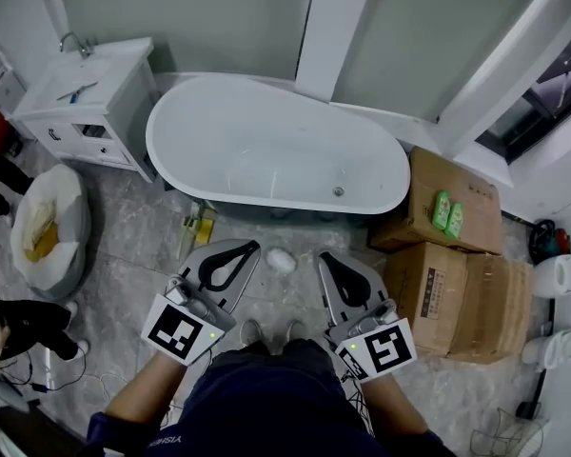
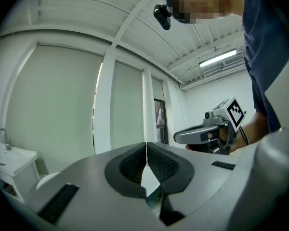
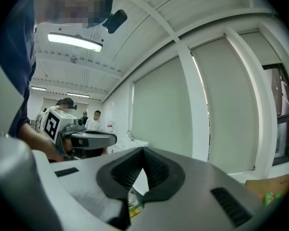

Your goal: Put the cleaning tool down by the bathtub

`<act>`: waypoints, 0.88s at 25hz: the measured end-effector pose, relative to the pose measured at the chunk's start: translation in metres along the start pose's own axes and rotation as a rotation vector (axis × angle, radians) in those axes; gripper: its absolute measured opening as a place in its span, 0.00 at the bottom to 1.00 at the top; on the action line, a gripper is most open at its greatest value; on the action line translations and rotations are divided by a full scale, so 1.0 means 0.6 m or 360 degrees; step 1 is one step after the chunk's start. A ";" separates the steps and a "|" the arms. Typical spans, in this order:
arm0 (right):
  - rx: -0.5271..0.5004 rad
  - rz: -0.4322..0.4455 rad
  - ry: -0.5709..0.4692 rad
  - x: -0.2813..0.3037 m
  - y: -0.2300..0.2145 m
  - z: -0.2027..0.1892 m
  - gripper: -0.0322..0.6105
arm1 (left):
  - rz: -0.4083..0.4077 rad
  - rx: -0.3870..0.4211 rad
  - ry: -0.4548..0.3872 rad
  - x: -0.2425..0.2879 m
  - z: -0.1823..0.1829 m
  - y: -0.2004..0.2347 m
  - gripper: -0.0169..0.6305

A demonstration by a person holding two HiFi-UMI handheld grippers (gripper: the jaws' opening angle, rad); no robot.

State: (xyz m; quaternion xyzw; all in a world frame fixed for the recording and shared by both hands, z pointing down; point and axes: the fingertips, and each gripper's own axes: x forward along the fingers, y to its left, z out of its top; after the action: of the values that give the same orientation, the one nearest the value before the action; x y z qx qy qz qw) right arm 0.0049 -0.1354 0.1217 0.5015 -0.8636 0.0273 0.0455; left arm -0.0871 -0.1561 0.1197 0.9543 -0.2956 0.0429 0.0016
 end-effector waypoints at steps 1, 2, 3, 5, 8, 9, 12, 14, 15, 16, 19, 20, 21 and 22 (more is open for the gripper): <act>0.0000 0.0004 -0.0002 0.000 0.002 0.000 0.06 | -0.0002 0.0000 0.0000 -0.001 -0.001 -0.001 0.08; 0.0004 0.0009 -0.0004 0.000 0.003 -0.001 0.06 | -0.0003 0.0001 0.0000 -0.002 -0.002 -0.001 0.08; 0.0010 0.0015 -0.0004 0.000 0.004 -0.002 0.06 | -0.0002 0.0002 0.0001 -0.003 -0.002 -0.002 0.08; 0.0025 0.0025 0.0007 -0.001 0.004 -0.006 0.06 | -0.0002 0.0001 0.0004 -0.004 -0.004 -0.005 0.08; 0.0042 0.0037 0.0028 0.000 0.007 -0.013 0.05 | 0.0006 -0.0020 0.0012 -0.008 -0.008 -0.005 0.08; 0.0047 0.0042 0.0031 0.002 0.008 -0.014 0.05 | 0.0010 -0.0023 0.0008 -0.010 -0.009 -0.004 0.08; 0.0056 0.0050 0.0036 0.007 0.011 -0.016 0.05 | 0.0025 -0.0028 0.0005 -0.016 -0.012 0.000 0.08; 0.0057 0.0055 0.0041 0.010 0.014 -0.018 0.05 | 0.0033 -0.0038 0.0008 -0.019 -0.015 0.002 0.08; 0.0058 0.0058 0.0043 0.012 0.015 -0.018 0.05 | 0.0037 -0.0043 0.0011 -0.021 -0.016 0.003 0.08; 0.0058 0.0062 0.0045 0.014 0.016 -0.018 0.05 | 0.0040 -0.0047 0.0014 -0.022 -0.017 0.004 0.08; 0.0057 0.0070 0.0041 0.019 0.018 -0.015 0.05 | 0.0046 -0.0052 0.0016 -0.022 -0.018 0.006 0.08; 0.0056 0.0072 0.0039 0.021 0.018 -0.015 0.05 | 0.0048 -0.0051 0.0015 -0.022 -0.019 0.007 0.08; 0.0055 0.0074 0.0038 0.022 0.020 -0.015 0.05 | 0.0049 -0.0050 0.0013 -0.023 -0.019 0.008 0.08; 0.0054 0.0075 0.0038 0.023 0.021 -0.014 0.05 | 0.0051 -0.0051 0.0012 -0.024 -0.019 0.008 0.08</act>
State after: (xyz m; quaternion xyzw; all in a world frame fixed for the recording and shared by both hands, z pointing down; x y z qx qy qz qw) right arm -0.0124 -0.1404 0.1317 0.4812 -0.8740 0.0489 0.0465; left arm -0.1029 -0.1517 0.1298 0.9491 -0.3116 0.0418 0.0174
